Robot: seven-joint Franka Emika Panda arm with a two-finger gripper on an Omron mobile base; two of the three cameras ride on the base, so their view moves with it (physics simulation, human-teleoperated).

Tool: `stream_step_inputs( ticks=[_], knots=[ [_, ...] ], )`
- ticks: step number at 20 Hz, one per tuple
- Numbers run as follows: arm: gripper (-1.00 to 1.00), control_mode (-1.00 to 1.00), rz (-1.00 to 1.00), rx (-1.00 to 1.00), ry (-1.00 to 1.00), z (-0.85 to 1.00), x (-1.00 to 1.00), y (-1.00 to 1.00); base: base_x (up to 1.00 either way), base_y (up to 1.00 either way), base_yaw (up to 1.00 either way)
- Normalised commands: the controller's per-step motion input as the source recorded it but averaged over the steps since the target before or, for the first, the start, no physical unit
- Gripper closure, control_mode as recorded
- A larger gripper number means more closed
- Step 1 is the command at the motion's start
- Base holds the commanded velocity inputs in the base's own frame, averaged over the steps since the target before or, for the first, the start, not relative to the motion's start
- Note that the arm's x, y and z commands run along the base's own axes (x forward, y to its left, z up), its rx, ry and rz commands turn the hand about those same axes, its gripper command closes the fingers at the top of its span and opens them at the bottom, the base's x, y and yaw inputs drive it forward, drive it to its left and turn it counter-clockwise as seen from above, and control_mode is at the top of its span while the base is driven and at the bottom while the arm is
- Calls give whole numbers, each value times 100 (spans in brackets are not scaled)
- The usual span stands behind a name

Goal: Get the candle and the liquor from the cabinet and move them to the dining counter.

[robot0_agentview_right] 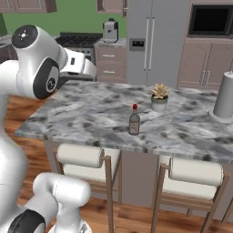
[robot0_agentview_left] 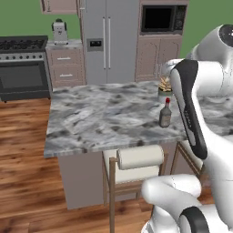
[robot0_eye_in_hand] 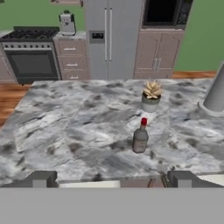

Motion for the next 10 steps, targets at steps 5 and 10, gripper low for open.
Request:
stream_step_inputs(
  ticks=[5, 10],
  knots=[
    [-100, -100, 0, -2, 5, -6, -62, 6, 0, 0, 0],
    [-100, -100, 0, 0, 2, -5, -61, 1, 0, 0, 0]
  ],
)
